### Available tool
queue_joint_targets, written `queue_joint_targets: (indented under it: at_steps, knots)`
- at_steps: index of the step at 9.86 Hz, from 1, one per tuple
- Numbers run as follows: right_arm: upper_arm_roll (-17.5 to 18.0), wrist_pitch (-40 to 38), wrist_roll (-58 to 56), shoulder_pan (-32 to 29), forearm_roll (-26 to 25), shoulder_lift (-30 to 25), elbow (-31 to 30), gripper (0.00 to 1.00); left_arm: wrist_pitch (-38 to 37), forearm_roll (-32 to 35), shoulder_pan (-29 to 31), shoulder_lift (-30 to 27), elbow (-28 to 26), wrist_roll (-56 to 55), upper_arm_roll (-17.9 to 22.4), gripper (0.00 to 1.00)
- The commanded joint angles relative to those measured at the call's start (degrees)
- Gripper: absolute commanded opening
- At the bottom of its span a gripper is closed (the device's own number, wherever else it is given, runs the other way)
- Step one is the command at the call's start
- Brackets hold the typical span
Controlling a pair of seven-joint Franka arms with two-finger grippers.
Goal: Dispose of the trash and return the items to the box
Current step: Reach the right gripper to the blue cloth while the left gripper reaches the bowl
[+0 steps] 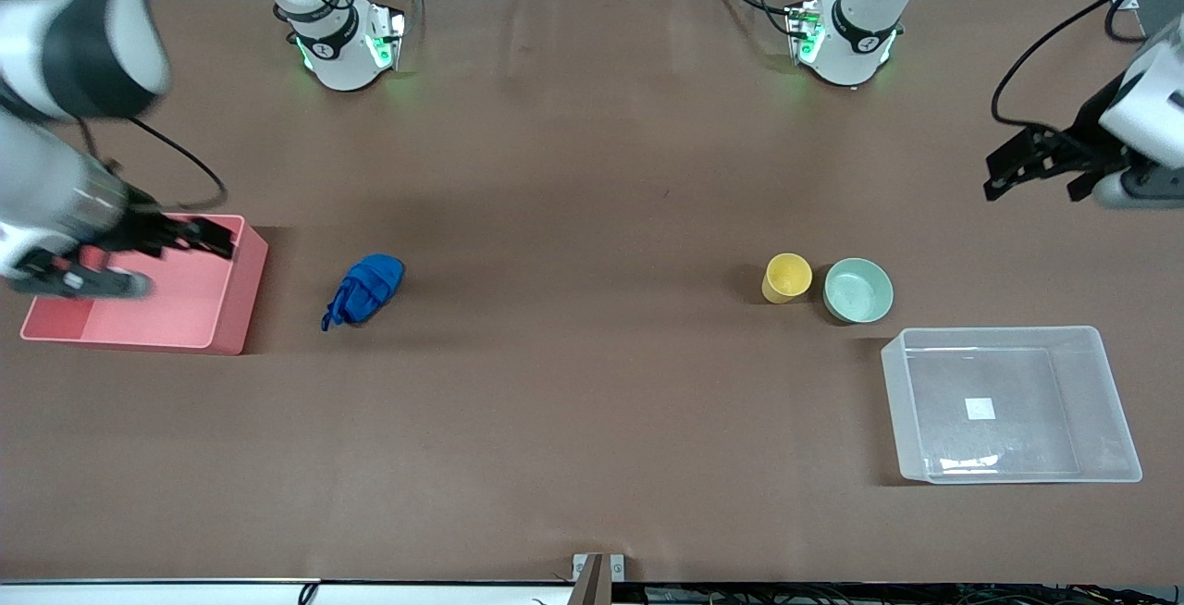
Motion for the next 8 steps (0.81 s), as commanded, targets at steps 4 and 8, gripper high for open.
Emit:
queue_joint_targets:
  at_steps: [4, 8]
  knots:
    - [0.18, 35.00, 1.02, 2.64, -0.30, 7.42, -22.76, 1.00, 23.30, 1.03, 0.69, 4.11, -22.70, 0.83, -0.21, 0.96]
    - [0.18, 46.28, 1.02, 4.65, -0.30, 12.96, -27.35, 0.99, 30.92, 1.12, 0.95, 12.45, -26.23, 1.35, -0.21, 0.93]
